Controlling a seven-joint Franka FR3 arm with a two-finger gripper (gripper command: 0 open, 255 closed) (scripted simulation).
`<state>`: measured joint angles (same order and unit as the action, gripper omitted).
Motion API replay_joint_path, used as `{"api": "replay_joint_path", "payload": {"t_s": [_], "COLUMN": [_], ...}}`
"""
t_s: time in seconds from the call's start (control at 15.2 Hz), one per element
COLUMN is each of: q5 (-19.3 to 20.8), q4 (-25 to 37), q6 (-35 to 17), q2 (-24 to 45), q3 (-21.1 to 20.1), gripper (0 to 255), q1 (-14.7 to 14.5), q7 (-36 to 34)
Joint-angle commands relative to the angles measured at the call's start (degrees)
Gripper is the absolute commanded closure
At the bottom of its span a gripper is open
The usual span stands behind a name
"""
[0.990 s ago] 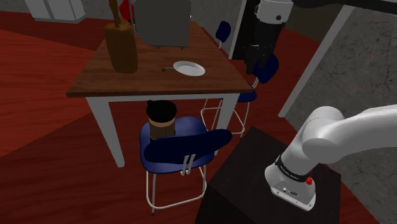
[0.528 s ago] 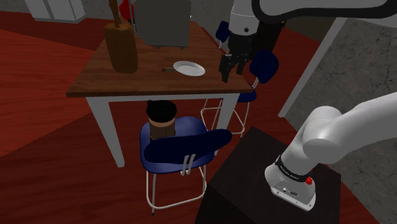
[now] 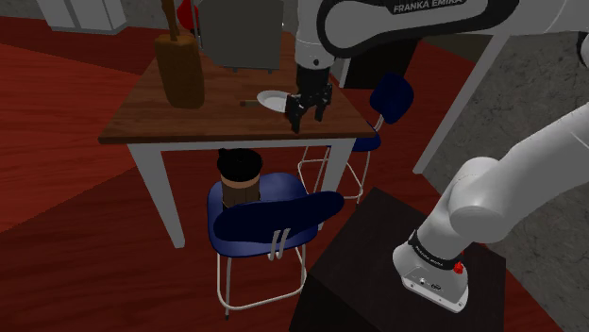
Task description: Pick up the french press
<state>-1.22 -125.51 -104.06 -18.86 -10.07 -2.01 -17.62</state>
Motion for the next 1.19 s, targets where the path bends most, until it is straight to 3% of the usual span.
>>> {"api": "replay_joint_path", "payload": {"t_s": [0.0, 0.46, 0.92, 1.12], "q5": [0.2, 2.5, 5.9, 6.2], "q4": [2.6, 12.6, 25.7, 24.3], "q6": [-1.9, -6.5, -7.7, -9.8], "q2": [4.5, 19.4, 34.2, 34.9], "q3": [-1.1, -3.7, -4.8, -4.7], "gripper": [0, 0, 0, 0], "q1": [-0.3, -1.5, -4.0, -4.1], "q7": [-1.5, -6.0, -9.9, -10.1]}}
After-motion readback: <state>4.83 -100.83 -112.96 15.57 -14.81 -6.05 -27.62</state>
